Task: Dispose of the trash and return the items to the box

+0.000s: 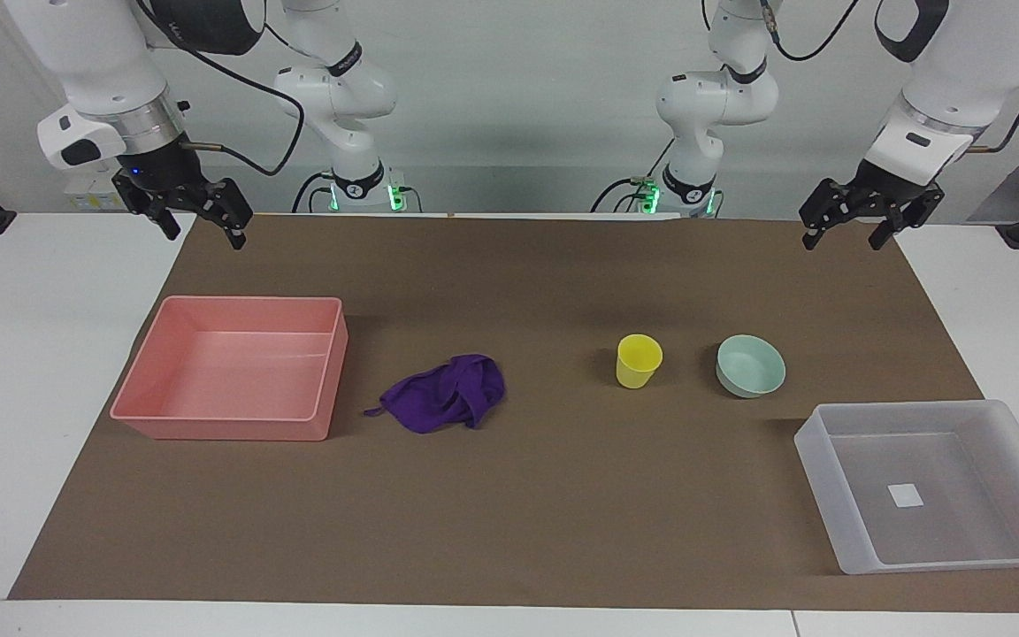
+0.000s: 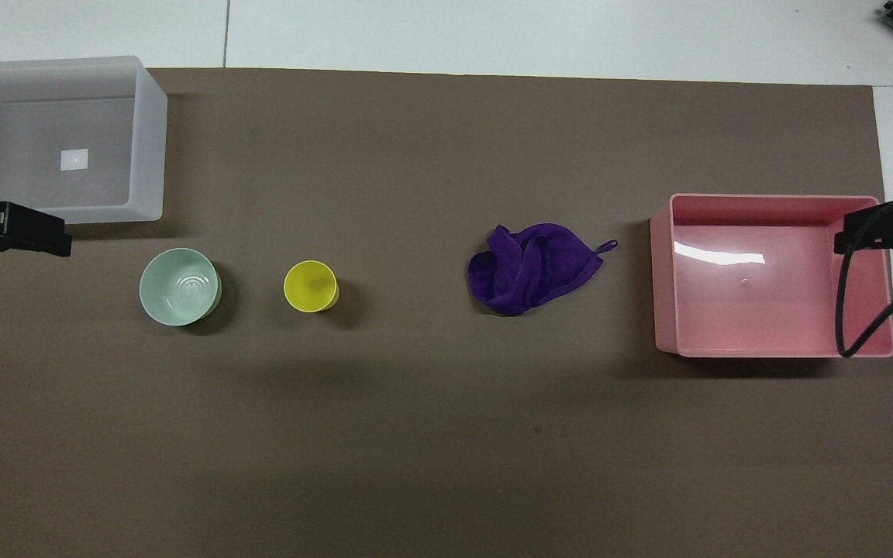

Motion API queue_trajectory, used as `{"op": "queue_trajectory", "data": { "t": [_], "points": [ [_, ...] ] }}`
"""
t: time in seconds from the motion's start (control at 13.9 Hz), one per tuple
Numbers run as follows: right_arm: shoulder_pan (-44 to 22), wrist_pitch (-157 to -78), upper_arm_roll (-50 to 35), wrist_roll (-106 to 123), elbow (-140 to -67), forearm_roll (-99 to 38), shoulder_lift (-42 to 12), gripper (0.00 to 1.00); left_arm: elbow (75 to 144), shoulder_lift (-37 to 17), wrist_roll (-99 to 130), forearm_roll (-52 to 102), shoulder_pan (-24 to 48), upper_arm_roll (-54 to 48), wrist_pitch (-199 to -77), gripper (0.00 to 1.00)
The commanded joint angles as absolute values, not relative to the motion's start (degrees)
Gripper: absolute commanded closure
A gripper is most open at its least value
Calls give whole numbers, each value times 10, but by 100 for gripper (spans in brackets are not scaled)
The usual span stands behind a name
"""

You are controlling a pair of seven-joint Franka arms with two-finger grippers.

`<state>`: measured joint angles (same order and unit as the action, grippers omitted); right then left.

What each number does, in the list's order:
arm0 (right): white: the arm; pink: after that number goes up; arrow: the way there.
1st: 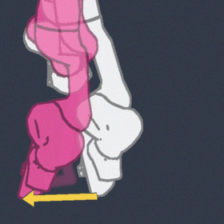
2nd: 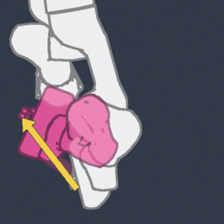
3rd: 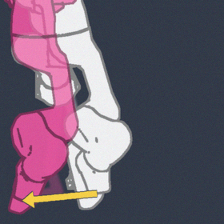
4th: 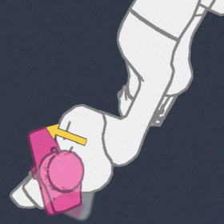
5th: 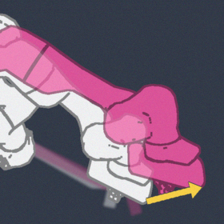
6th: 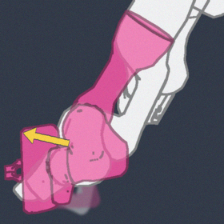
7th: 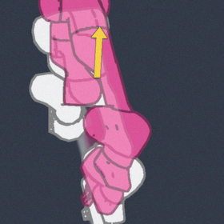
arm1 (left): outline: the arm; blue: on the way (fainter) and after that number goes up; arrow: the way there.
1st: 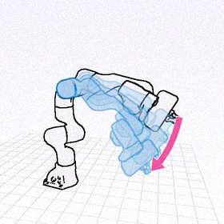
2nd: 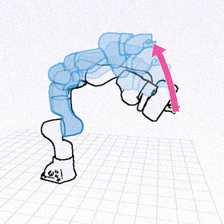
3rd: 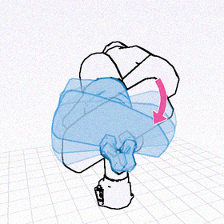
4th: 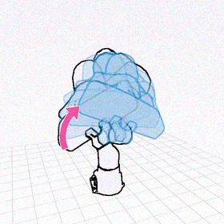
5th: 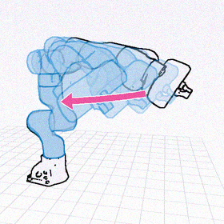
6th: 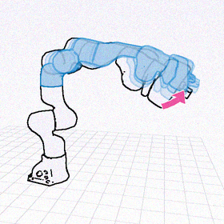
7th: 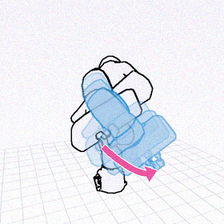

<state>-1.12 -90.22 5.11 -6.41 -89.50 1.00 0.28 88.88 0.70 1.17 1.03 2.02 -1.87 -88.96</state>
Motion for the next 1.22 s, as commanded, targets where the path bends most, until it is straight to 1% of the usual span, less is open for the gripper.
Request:
{"op": "queue_trajectory", "data": {
  "t": [0.0, 0.36, 0.57, 0.93, 1.15],
  "points": [
    [-5, -906, 50, -52, -914, 1, 20, 0, 898, 16, 10, 6, 16, -22, -890, 0],
    [-5, -907, 50, -54, -916, 1, 20, 0, 899, 16, 9, 6, 17, -23, -888, 0],
    [-12, -915, 49, -54, -940, 1, 32, 0, 899, 17, 11, 5, 22, -24, -887, 0],
    [-12, -916, 48, -56, -947, 1, 34, 0, 899, 17, 12, 5, 25, -25, -887, 0],
    [-14, -954, 45, -54, -958, 1, 34, 0, 901, 17, 16, 5, 25, -26, -884, 0]
  ]
}}
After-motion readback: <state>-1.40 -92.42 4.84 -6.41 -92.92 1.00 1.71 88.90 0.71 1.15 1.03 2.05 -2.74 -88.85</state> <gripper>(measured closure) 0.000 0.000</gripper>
